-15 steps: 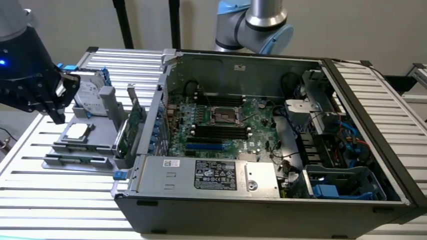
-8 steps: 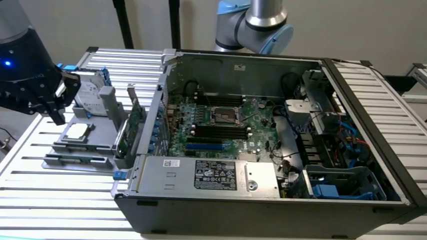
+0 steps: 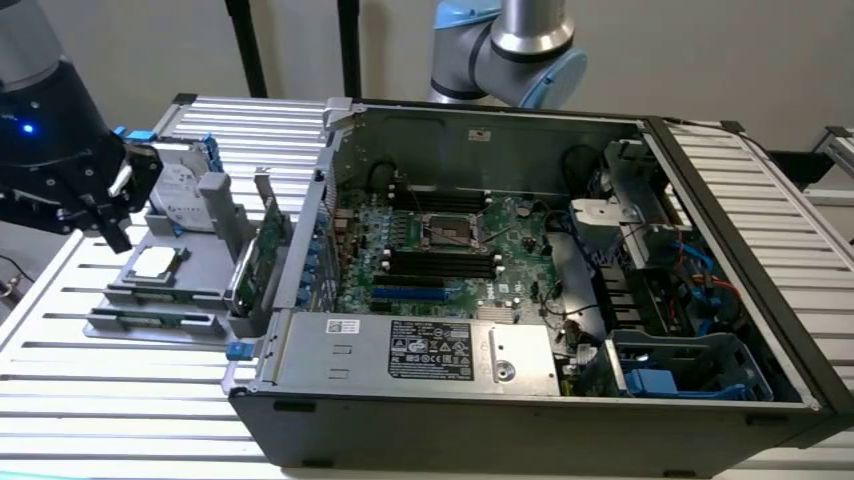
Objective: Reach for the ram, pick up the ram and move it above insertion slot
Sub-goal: 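Pick up the ram and move it above insertion slot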
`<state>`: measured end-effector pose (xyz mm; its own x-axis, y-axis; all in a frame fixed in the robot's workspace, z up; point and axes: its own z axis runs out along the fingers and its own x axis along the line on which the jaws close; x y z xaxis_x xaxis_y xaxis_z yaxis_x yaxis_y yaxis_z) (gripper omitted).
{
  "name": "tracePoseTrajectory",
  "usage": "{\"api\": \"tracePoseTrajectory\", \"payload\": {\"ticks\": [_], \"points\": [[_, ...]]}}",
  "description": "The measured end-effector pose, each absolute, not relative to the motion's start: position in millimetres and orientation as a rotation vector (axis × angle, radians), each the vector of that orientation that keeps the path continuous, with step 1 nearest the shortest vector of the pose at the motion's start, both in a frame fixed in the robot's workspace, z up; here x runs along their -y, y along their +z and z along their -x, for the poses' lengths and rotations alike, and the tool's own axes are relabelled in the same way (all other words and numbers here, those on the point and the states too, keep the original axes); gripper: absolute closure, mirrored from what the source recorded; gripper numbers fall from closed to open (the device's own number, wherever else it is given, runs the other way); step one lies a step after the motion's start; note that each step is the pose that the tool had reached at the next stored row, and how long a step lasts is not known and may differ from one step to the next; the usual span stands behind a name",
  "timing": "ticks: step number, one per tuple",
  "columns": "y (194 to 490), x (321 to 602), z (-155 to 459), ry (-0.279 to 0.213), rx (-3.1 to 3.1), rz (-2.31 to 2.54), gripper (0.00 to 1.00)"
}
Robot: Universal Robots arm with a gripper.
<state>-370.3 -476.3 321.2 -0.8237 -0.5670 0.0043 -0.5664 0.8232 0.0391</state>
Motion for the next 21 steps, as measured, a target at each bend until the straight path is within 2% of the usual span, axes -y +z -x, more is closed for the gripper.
{"api": "tracePoseTrajectory", "payload": {"ticks": [21], "points": [[313.7,476.3,370.3,-0.051,2.749,-1.474,0.9]]}}
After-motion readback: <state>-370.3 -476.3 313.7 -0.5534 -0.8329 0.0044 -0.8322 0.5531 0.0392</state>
